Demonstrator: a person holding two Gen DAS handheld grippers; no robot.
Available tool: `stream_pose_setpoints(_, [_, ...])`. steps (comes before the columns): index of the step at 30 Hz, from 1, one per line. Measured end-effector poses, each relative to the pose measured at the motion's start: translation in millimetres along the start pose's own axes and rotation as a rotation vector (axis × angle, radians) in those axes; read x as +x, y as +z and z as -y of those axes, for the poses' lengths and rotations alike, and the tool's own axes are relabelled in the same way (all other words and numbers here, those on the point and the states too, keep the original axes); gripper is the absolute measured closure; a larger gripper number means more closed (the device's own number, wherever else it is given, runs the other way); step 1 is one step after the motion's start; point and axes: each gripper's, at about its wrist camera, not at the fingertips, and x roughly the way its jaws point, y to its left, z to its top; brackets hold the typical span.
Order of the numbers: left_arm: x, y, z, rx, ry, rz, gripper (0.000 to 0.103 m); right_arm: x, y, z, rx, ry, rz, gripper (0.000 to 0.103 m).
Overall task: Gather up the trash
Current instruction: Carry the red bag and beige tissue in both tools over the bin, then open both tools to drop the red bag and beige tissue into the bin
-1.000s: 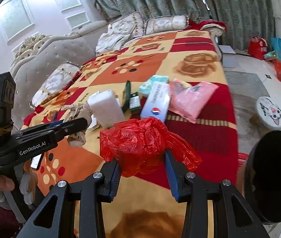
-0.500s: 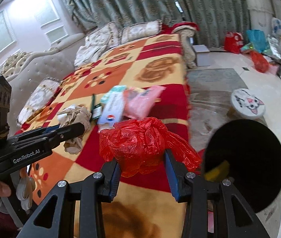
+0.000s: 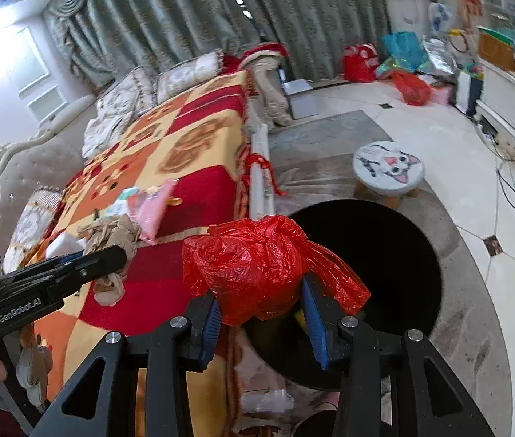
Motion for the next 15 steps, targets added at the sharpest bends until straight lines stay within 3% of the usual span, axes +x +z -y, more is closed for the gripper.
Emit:
stream_pose_setpoints(8, [29.5,7.4,22.8,-0.003,-0.089,-0.041,0.079,4.0,1.0,33.1,0.073,-0.04,-0.003,0.063])
stream_pose_setpoints(12, [36.3,10.1,31.3,0.005,-0.123,-0.043,0.077,5.2,2.8,41.6,0.099,-0.054,0.001,0.057])
stream_pose_setpoints(14, [38.2,10.4,36.0,0.016,-0.136,-0.04,0.074,6.1,3.7,46.7,0.124,-0.056,0.0,0.056])
stream_pose_setpoints(15, [39.1,10.9,37.5,0.017,-0.144,-0.039,0.067,6.4,4.0,49.2,0.136,-0.055,-0.004,0.054])
